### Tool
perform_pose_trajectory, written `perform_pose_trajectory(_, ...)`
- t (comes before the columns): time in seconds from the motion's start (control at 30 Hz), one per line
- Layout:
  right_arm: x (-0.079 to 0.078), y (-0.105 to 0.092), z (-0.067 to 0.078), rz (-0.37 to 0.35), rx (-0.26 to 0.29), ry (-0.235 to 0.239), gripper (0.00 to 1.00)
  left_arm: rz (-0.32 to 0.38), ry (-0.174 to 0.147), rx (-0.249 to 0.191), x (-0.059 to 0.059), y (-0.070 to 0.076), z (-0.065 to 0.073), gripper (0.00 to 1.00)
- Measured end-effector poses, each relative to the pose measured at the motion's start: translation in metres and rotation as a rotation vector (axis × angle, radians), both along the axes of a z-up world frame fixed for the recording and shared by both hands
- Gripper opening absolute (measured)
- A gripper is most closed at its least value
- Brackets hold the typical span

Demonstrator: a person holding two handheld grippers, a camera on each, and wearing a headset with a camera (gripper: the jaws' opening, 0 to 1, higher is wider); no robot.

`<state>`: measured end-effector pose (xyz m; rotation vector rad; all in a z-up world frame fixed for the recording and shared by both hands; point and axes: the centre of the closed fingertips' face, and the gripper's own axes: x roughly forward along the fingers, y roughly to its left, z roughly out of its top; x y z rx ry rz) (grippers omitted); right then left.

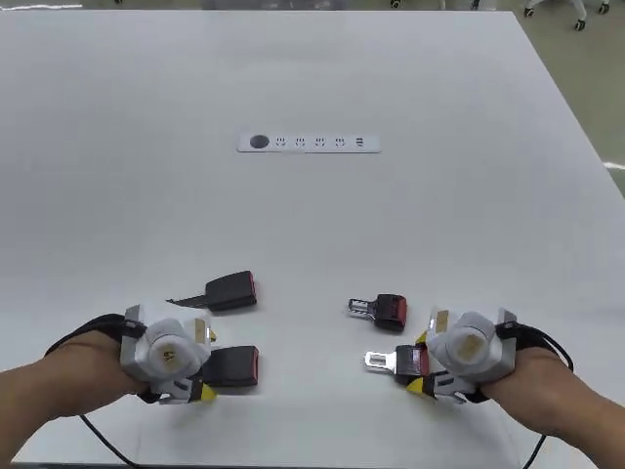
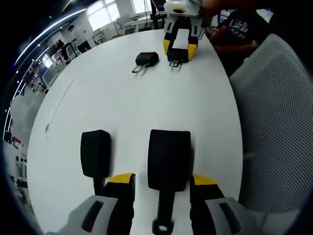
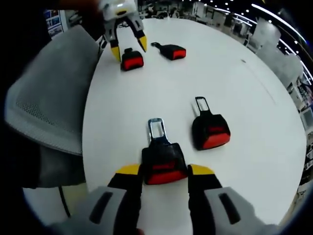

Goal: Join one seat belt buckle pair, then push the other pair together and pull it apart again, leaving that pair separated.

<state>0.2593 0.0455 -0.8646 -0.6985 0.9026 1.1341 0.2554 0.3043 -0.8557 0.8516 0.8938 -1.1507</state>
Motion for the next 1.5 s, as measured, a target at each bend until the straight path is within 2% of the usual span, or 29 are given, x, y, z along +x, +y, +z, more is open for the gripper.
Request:
perform_pose_trajectory(0.07,0.0003,0.0018,0.0005,0.008,0.006,0.000,0.38,-0.006,0.002,0.004,-0.0002,-0.0010,-0.0009,0.43)
perform_pose_trajectory(0.17,0.0008,0.0027,-0.0003,0.017,0.015,0.006,0.38,-0.078,-0.007,0.049,-0.0044,-0.0020,-0.0045,0.39)
perform_pose_trajectory(0.37,0.0002,0.0017,-0.0008,0.030,0.022,0.010,0.37,-0.097,0.002,0.046,-0.0064,-0.0076,-0.0041,0.34)
perform_pose_trajectory(0.4,0.0002,0.0017,-0.0007,0.051,0.017,0.008,0.36,-0.123,-0.001,0.047,-0.0070,-0.0088,-0.0041,0.34)
perform_pose_trajectory(0.5,0.0010,0.0014,-0.0017,0.080,0.011,0.011,0.36,-0.145,-0.002,0.047,-0.0084,-0.0095,-0.0043,0.33)
perform_pose_trajectory(0.77,0.0011,0.0029,-0.0015,0.125,0.011,0.007,0.35,-0.112,0.002,0.025,-0.0083,-0.0094,-0.0043,0.33)
perform_pose_trajectory(0.97,0.0013,0.0033,-0.0007,0.117,0.010,0.014,0.35,-0.111,0.003,0.034,-0.0081,-0.0091,-0.0045,0.33)
perform_pose_trajectory(1.17,0.0008,0.0049,-0.0006,0.102,-0.017,0.021,0.35,-0.106,0.006,0.036,-0.0079,-0.0086,-0.0048,0.33)
perform_pose_trajectory(1.37,0.0013,0.0040,-0.0005,0.133,0.023,0.008,0.35,-0.109,0.009,0.047,-0.0078,-0.0092,-0.0050,0.33)
perform_pose_trajectory(1.5,0.0022,0.0050,-0.0005,0.129,0.026,0.006,0.35,-0.115,0.017,0.049,-0.0073,-0.0093,-0.0052,0.33)
